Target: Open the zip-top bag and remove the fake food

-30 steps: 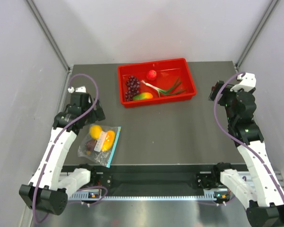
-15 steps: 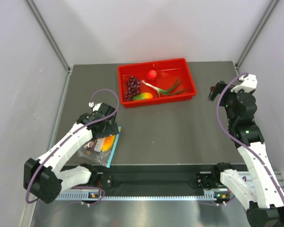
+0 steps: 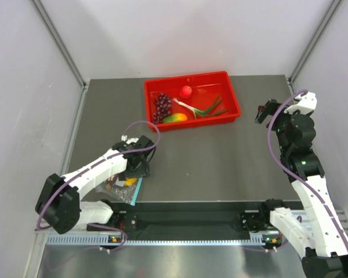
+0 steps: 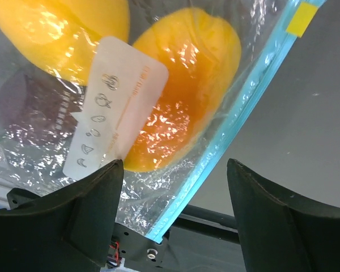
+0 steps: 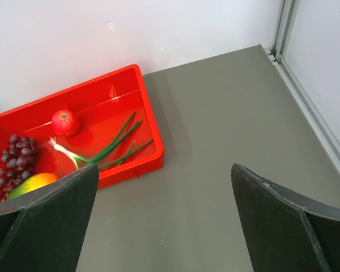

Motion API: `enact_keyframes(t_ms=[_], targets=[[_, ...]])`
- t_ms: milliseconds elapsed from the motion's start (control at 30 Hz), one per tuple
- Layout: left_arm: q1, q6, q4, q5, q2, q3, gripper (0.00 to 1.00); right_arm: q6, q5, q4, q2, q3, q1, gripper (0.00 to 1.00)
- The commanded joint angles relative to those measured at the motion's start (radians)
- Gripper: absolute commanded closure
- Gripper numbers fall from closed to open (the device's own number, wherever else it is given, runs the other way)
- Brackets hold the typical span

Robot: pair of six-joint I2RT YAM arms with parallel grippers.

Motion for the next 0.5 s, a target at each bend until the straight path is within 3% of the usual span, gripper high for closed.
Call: enact_keyframes(t_ms=[0, 133, 467], targets=[[-0.058, -0.036, -0.034, -0.045, 0.030, 0.002, 0.23, 0.017, -0.003, 0.022, -0.017, -0.010, -0.002, 0.00], [-0.101, -0.067, -0.079, -0.106, 0.090, 0.016, 0.22, 0.018, 0.002, 0.022, -0.020, -0.010, -0.002, 0.00], [-0.144, -0.071, -0.060, -0.077, 0.203, 0.004, 0.25, 0.018, 0.005, 0.028, -0.013, -0.012, -0.002, 0.00]])
